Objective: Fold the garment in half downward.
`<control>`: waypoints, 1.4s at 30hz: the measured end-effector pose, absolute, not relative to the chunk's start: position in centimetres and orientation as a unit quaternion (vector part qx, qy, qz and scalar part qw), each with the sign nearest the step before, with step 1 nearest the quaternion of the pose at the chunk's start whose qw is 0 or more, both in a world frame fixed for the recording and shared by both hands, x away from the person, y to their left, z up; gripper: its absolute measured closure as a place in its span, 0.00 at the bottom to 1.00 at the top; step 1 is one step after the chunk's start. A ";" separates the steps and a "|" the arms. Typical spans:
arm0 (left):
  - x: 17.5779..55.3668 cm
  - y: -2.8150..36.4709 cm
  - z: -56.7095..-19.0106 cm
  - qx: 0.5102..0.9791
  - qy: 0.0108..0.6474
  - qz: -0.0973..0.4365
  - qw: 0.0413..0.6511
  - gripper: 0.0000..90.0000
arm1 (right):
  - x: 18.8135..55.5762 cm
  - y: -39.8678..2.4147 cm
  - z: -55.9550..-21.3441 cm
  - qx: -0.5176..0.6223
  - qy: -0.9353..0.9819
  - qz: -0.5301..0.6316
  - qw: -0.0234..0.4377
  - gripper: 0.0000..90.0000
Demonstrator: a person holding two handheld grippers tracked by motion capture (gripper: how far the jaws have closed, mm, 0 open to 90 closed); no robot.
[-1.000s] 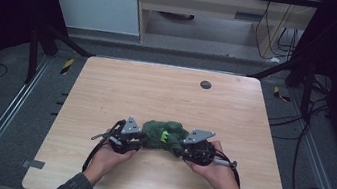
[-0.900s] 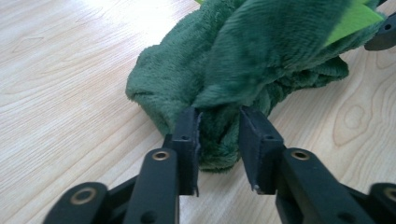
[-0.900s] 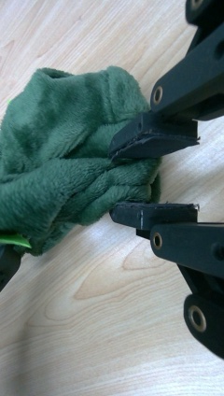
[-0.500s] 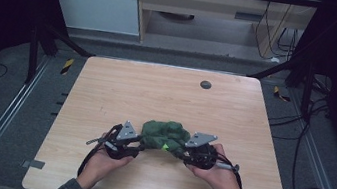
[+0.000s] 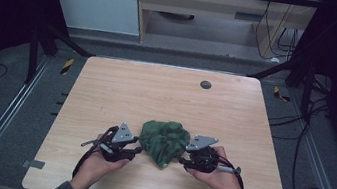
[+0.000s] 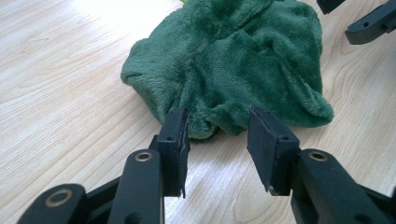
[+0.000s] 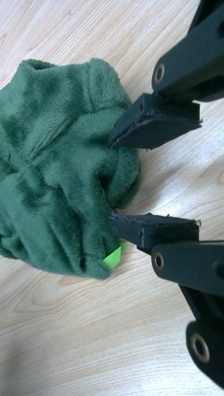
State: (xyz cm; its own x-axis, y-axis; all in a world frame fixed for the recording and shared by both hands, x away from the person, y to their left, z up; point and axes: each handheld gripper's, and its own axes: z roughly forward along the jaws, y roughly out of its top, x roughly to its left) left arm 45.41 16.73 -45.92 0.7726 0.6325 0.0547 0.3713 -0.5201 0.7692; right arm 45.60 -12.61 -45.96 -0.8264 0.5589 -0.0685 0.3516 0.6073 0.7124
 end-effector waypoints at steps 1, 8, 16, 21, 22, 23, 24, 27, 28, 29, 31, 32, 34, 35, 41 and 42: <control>45.4 16.8 -45.9 0.855 0.294 0.167 0.392 0.65 | 45.6 -12.6 -45.9 0.257 0.884 0.362 0.144 0.58; 45.6 17.1 -45.7 0.854 0.300 0.171 0.390 0.60 | 45.6 -12.8 -45.8 0.264 0.882 0.362 0.149 0.50; 45.7 17.3 -45.6 0.853 0.303 0.172 0.387 0.56 | 45.6 -13.0 -45.7 0.270 0.879 0.361 0.155 0.44; 45.7 17.4 -45.6 0.853 0.307 0.172 0.386 0.52 | 45.7 -13.1 -45.7 0.279 0.877 0.359 0.157 0.37; 45.7 17.4 -45.6 0.853 0.307 0.172 0.386 0.52 | 45.7 -13.1 -45.7 0.279 0.877 0.359 0.157 0.37; 45.7 17.5 -45.6 0.853 0.308 0.172 0.385 0.52 | 45.7 -13.2 -45.7 0.281 0.876 0.359 0.157 0.36; 45.7 17.5 -45.6 0.853 0.308 0.171 0.384 0.51 | 45.7 -13.2 -45.7 0.282 0.876 0.358 0.157 0.35; 45.7 17.6 -45.5 0.853 0.311 0.171 0.382 0.46 | 45.8 -13.4 -45.6 0.291 0.873 0.357 0.159 0.30; 45.7 17.6 -45.5 0.854 0.312 0.170 0.381 0.46 | 45.8 -13.4 -45.6 0.291 0.873 0.357 0.159 0.30; 45.8 17.7 -45.5 0.854 0.314 0.170 0.378 0.44 | 45.8 -13.4 -45.6 0.290 0.873 0.358 0.160 0.28; 45.8 17.8 -45.5 0.853 0.317 0.170 0.378 0.38 | 45.8 -13.7 -45.6 0.298 0.873 0.354 0.156 0.23; 45.8 17.8 -45.5 0.854 0.318 0.170 0.376 0.38 | 45.8 -13.7 -45.6 0.298 0.873 0.354 0.156 0.23; 45.8 17.9 -45.5 0.853 0.324 0.168 0.373 0.32 | 45.8 -14.0 -45.6 0.300 0.872 0.353 0.158 0.20; 45.8 17.9 -45.5 0.853 0.325 0.167 0.372 0.29 | 45.8 -14.2 -45.6 0.304 0.871 0.352 0.157 0.18; 45.8 18.4 -45.6 0.853 0.334 0.168 0.365 0.17 | 45.9 -15.3 -45.7 0.319 0.864 0.354 0.159 0.11; 45.8 18.5 -45.6 0.852 0.335 0.168 0.366 0.17 | 45.9 -15.5 -45.7 0.321 0.864 0.354 0.159 0.10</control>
State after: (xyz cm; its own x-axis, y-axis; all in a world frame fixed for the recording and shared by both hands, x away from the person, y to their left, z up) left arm 45.80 18.54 -45.57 0.7186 0.6942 0.0409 0.4479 -0.5071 0.7364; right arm 45.86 -15.49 -45.72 -0.7432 0.6675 -0.0463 0.4429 0.5427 0.7136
